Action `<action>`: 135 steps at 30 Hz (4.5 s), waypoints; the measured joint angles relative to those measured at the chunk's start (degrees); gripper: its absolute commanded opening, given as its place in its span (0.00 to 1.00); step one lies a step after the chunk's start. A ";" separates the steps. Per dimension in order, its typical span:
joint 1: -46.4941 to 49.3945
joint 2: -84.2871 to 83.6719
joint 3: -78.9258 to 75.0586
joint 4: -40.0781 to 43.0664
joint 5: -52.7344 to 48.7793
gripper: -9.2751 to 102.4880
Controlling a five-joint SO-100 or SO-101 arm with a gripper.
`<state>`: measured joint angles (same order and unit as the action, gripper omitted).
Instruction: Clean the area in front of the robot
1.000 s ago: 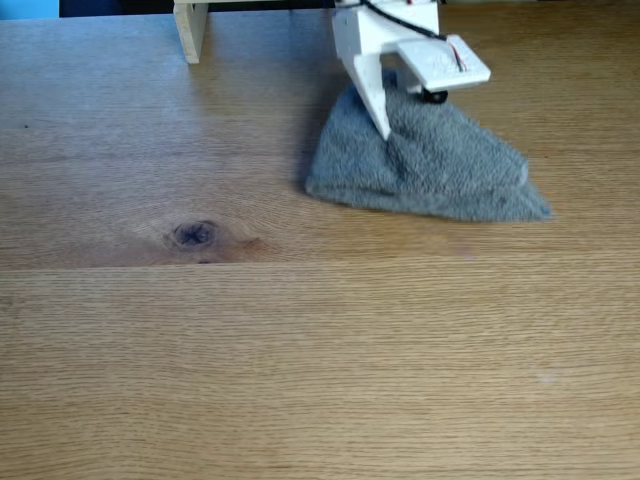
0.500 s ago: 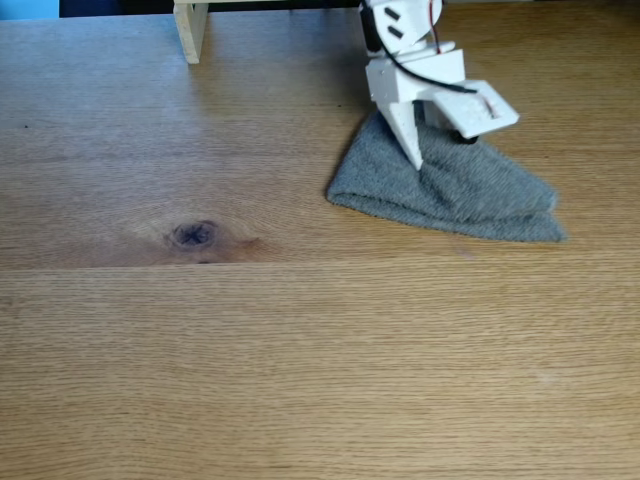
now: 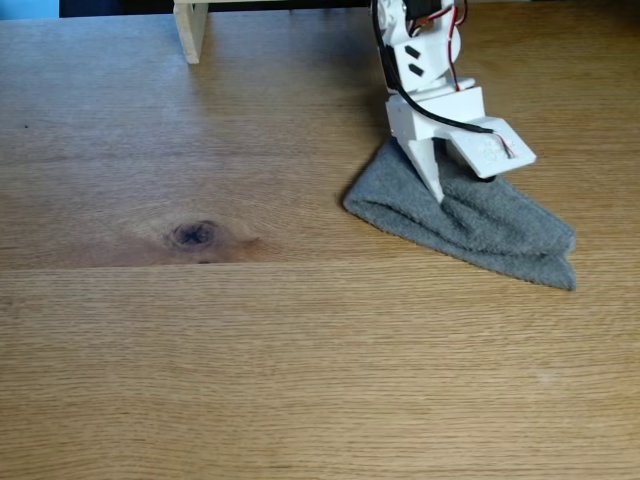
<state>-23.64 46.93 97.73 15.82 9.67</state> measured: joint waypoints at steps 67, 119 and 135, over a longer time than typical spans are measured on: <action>-3.60 -29.00 -58.80 18.28 0.70 0.08; 31.99 24.08 -22.85 53.96 -6.68 0.08; 62.23 41.22 22.41 34.72 -21.53 0.08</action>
<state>38.58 88.15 120.15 50.54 -11.87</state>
